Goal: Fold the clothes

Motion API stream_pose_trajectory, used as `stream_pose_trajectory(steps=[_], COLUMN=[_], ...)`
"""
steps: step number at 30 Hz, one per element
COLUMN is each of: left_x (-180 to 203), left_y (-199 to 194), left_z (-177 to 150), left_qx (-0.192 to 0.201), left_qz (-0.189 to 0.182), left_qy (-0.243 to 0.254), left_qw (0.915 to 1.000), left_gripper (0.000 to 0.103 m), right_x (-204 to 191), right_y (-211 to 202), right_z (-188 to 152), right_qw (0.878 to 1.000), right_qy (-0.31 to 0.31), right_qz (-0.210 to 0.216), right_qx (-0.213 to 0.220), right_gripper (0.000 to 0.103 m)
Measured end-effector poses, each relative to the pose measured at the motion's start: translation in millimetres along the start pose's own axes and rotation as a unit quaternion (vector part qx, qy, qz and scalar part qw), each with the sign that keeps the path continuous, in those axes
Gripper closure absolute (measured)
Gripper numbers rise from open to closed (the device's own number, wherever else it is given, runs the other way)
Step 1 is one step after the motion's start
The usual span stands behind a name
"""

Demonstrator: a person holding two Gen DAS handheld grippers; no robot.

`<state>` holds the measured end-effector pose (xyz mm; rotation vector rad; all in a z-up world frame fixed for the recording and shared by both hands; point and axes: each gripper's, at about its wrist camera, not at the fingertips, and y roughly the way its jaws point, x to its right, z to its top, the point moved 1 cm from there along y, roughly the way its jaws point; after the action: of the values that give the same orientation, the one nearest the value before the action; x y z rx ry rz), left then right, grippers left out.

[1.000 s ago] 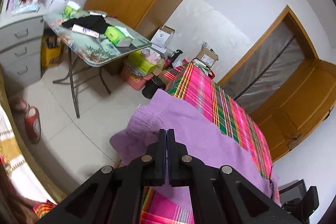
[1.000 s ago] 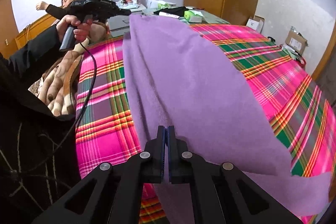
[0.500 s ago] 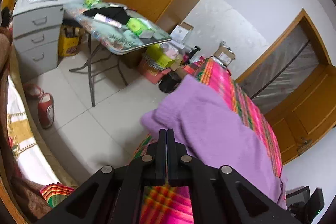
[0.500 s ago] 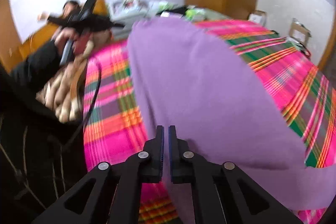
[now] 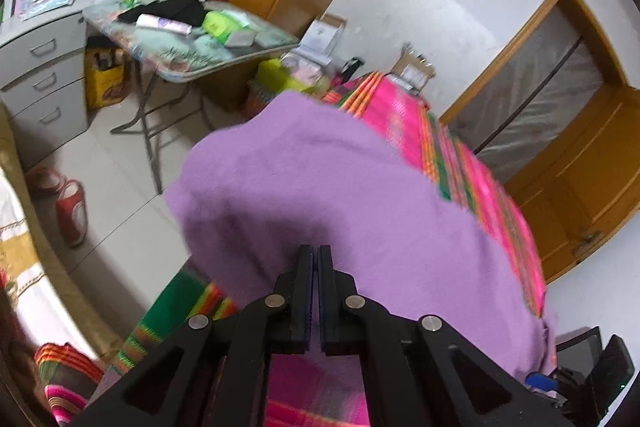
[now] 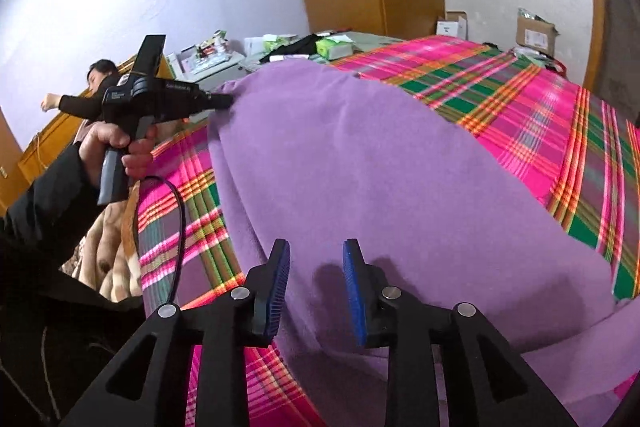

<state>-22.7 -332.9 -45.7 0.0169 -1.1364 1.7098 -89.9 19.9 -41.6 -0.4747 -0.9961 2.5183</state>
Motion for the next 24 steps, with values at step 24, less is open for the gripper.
stream_pose_trajectory(steps=[24], left_x=[-15], left_y=[-32], left_z=[-6], left_qx=[0.042], left_qz=[-0.004], left_qy=[-0.032], left_qw=[0.9986], left_gripper=[0.099], right_x=[18], right_y=[11], right_z=[-8], right_qw=[0.999], right_qy=[0.046], right_qz=[-0.026], right_qx=[-0.012], right_gripper=[0.074])
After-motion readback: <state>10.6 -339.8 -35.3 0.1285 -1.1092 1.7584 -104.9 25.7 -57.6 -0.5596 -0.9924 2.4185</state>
